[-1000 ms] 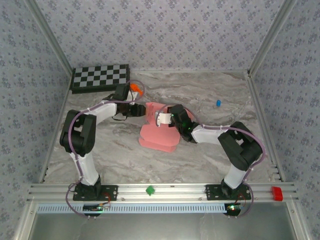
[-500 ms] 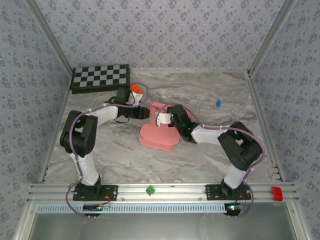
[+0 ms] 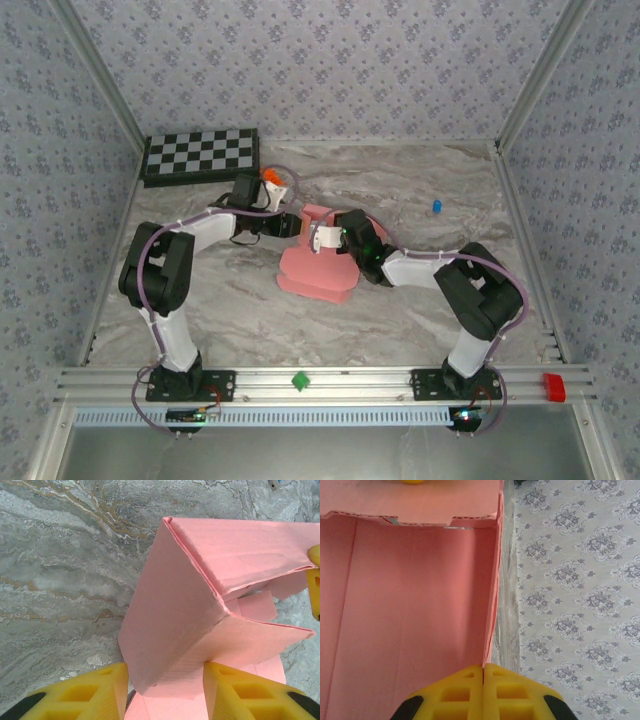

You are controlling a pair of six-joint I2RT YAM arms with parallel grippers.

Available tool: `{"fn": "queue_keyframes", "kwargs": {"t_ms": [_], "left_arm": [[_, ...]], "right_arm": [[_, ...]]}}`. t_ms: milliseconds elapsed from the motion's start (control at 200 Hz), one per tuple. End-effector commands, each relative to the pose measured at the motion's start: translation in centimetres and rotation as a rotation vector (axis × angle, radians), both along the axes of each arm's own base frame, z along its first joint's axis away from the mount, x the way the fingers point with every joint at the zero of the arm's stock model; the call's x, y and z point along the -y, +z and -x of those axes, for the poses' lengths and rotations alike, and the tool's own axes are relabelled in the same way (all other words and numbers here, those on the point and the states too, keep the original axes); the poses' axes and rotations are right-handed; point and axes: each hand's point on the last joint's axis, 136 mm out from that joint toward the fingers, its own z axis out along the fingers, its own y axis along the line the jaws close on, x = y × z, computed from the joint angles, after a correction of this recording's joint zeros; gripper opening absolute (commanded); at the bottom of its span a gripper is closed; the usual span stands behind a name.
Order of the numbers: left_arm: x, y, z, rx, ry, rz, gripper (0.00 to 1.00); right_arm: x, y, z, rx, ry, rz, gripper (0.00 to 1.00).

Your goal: Fold the paper box

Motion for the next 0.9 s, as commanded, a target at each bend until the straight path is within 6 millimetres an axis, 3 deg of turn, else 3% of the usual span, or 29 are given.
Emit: {"fn": "queue_keyframes", "kwargs": {"t_ms": [0,335,615,895], "left_arm": [[0.7,1.5,0.0,0.058,-0.037,0.029,0.45],[2.1,0.5,0.6,0.079,-0.076,0.013,0.47],[1.6,-0.7,0.6,0.081,-0.047,-0.04,0.47],[2.4,-1.8,0.7,0.082,-0.036,-0.073,0.47]], "right_arm": [[-0.7,0.4,-0.3,0.017,0.007,0.002,0.0],[-0.8,0.2,-0.1,0.011,0.013,0.003,0.0],[-1.0,0.2,0.0,0.011,0.017,0.002,0.0],[-1.3,0.1,0.2,0.01,0.024,0.001,0.0]]}}
